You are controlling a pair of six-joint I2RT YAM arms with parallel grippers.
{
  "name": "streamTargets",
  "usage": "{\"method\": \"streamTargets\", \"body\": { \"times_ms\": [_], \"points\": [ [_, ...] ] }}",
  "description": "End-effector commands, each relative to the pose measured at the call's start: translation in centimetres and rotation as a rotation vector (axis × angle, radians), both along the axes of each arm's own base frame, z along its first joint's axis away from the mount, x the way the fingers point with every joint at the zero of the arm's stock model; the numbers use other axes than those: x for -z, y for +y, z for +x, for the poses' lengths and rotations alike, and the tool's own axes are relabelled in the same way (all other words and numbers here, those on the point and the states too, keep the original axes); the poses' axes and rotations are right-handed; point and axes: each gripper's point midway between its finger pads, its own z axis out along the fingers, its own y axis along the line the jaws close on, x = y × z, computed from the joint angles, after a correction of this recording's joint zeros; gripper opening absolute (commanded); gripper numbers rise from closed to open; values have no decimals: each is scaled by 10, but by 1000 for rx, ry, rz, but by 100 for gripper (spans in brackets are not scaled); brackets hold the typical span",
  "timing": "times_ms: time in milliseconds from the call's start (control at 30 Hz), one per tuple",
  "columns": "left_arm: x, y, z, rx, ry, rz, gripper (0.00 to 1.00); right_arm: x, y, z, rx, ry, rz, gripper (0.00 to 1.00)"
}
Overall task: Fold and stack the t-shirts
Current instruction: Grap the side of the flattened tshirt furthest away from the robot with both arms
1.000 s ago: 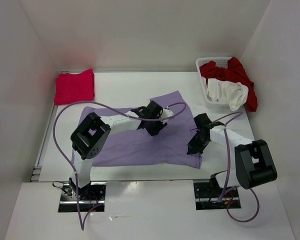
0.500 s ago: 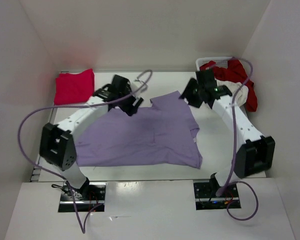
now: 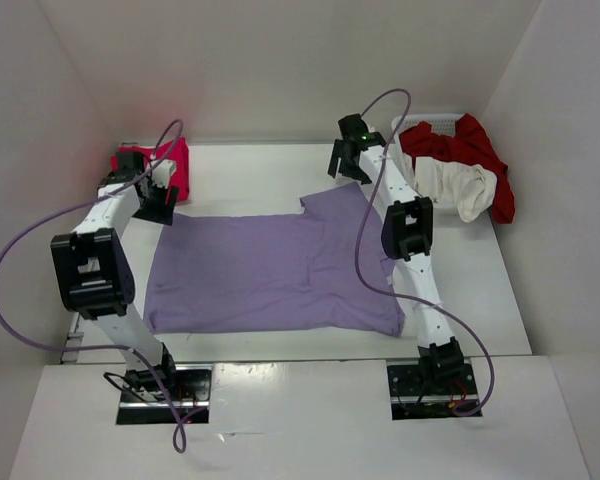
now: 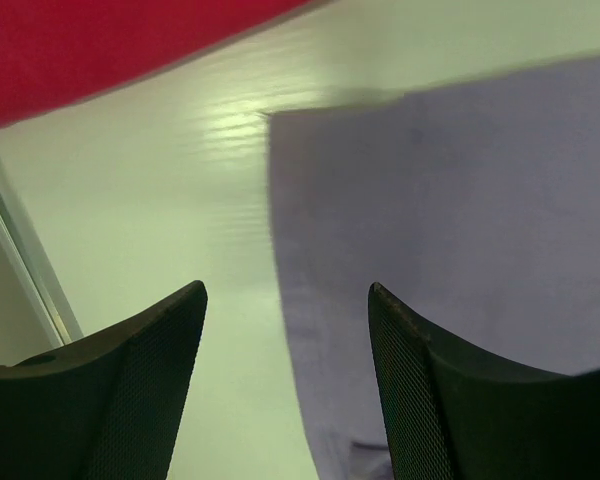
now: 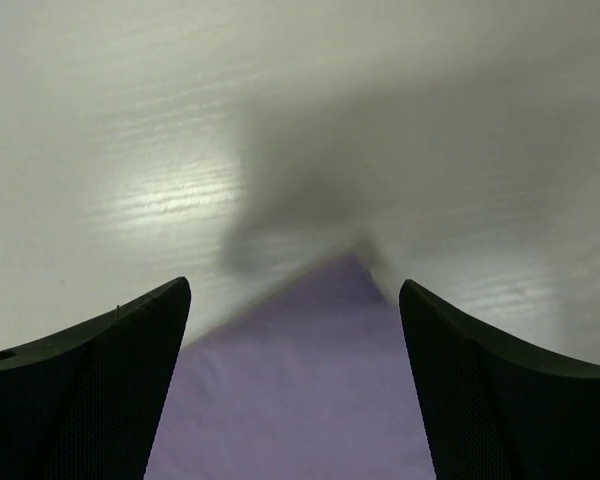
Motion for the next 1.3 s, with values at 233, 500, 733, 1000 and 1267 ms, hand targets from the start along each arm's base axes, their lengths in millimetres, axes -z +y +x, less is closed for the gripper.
{"method": "streamTargets", "body": {
  "times_ms": [233, 500, 733, 1000, 1267],
  "points": [
    [34, 40, 37, -103, 12, -121, 73, 8, 1, -3, -35, 39, -35, 88],
    [59, 24, 48, -76, 63, -226, 73, 29, 10, -10, -85, 93, 1, 31],
    [59, 13, 56, -57, 39, -269, 73, 10, 17, -16, -118, 90, 40, 0],
    [93, -8, 58, -4, 118, -285, 49, -23, 22, -29, -162, 83, 77, 0],
    [78, -12, 45, 53, 99, -273, 0, -88, 31, -57, -227, 7, 167, 0]
  ]
}}
